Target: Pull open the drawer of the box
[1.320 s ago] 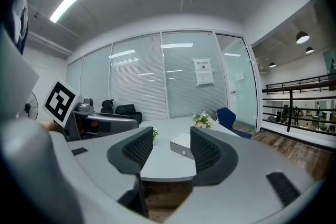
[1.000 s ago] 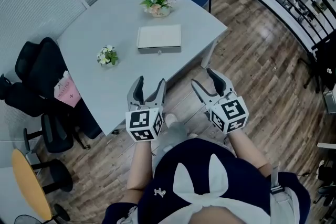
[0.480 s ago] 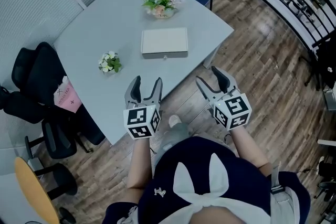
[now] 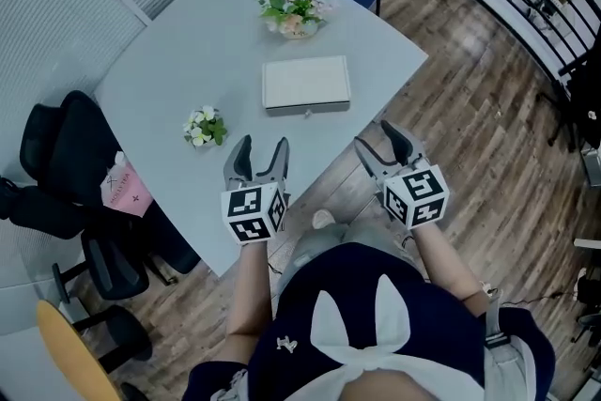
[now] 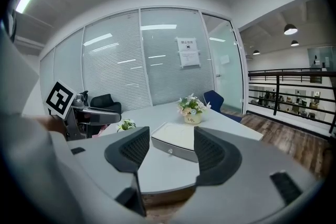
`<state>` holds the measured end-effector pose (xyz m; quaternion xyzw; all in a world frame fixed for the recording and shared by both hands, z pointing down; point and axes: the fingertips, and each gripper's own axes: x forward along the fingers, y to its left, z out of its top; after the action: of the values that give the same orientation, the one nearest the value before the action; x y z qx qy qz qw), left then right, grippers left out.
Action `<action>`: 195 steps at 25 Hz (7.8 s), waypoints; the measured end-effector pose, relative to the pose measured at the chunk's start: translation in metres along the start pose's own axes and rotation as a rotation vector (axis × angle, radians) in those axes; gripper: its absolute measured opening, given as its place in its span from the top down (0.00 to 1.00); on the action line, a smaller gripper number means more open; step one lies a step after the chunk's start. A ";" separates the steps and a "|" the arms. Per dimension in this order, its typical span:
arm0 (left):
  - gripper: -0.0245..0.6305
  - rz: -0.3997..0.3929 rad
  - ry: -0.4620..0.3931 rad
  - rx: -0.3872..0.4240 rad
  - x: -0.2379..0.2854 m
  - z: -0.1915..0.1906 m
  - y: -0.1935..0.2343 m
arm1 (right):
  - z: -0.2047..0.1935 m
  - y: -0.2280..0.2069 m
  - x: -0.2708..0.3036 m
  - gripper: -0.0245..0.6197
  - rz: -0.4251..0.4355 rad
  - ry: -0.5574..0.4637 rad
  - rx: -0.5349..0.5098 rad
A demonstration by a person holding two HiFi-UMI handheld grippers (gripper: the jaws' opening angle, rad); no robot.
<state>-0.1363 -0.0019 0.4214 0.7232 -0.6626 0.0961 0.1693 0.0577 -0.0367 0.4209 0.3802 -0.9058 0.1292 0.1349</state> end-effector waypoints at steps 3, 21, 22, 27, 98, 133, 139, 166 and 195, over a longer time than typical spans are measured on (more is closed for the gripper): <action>0.52 -0.008 0.007 0.001 0.008 0.000 0.011 | -0.004 0.002 0.011 0.56 -0.009 0.012 0.005; 0.52 -0.011 0.129 -0.080 0.073 -0.016 0.045 | -0.029 -0.005 0.064 0.56 0.022 0.122 0.064; 0.52 -0.011 0.138 -0.084 0.077 -0.018 0.048 | -0.031 -0.005 0.069 0.57 0.029 0.134 0.069; 0.52 -0.002 0.158 -0.089 0.098 -0.017 0.064 | -0.041 -0.004 0.096 0.57 0.069 0.193 0.103; 0.68 -0.038 0.483 -0.225 0.199 -0.099 0.092 | -0.159 0.012 0.232 0.85 0.049 0.554 0.458; 0.68 -0.031 0.473 -0.262 0.199 -0.098 0.094 | -0.163 0.019 0.221 0.86 0.064 0.583 0.450; 0.68 -0.032 0.472 -0.264 0.199 -0.098 0.093 | -0.166 0.023 0.216 0.86 0.069 0.587 0.450; 0.68 -0.019 0.465 -0.250 0.199 -0.098 0.093 | -0.174 0.034 0.201 0.86 0.084 0.608 0.464; 0.68 -0.027 0.470 -0.263 0.199 -0.097 0.094 | -0.180 0.046 0.184 0.86 0.040 0.593 0.446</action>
<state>-0.2005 -0.1557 0.5947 0.6616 -0.6023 0.1723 0.4120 -0.0733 -0.0656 0.6456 0.3288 -0.7842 0.4306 0.3026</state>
